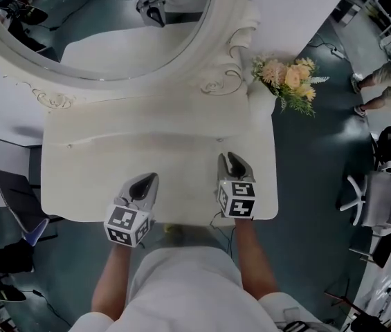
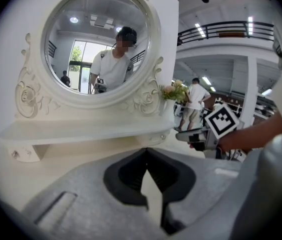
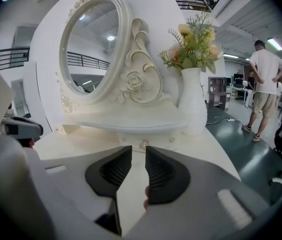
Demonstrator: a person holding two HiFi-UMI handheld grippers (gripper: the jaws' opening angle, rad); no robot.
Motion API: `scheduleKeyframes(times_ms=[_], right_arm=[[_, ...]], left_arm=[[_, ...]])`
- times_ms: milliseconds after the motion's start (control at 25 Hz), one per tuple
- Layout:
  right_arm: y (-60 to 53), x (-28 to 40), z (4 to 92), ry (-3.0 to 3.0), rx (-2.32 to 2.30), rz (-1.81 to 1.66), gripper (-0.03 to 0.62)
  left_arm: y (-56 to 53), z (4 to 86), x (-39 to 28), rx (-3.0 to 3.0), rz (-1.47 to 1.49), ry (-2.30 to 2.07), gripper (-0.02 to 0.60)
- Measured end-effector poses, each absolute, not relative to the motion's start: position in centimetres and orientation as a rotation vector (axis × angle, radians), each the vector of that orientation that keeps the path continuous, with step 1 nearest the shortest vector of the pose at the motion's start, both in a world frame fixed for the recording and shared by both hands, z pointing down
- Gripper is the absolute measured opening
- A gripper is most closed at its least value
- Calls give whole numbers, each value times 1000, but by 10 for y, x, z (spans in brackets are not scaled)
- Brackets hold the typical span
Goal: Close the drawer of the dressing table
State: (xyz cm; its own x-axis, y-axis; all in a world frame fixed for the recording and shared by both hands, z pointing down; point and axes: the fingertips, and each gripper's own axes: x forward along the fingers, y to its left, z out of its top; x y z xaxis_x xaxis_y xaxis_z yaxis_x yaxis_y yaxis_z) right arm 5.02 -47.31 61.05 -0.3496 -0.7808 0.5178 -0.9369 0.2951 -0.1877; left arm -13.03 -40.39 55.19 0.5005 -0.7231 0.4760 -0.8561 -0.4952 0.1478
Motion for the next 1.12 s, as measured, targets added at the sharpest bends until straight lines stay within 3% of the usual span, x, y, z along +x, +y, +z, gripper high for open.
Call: scheduleKeyframes(times_ms=[160, 560, 1120], right_arm=[[-451, 48, 591, -2249, 1584, 639, 82], [-393, 30, 537, -2263, 1636, 521, 3], [-337, 3, 482, -2310, 1650, 362, 3]], left_arm=[[-392, 537, -137, 2419, 460, -1321, -2], [-360, 494, -179, 2459, 356, -1384, -2], [-330, 443, -235, 2527, 235, -1500, -2]])
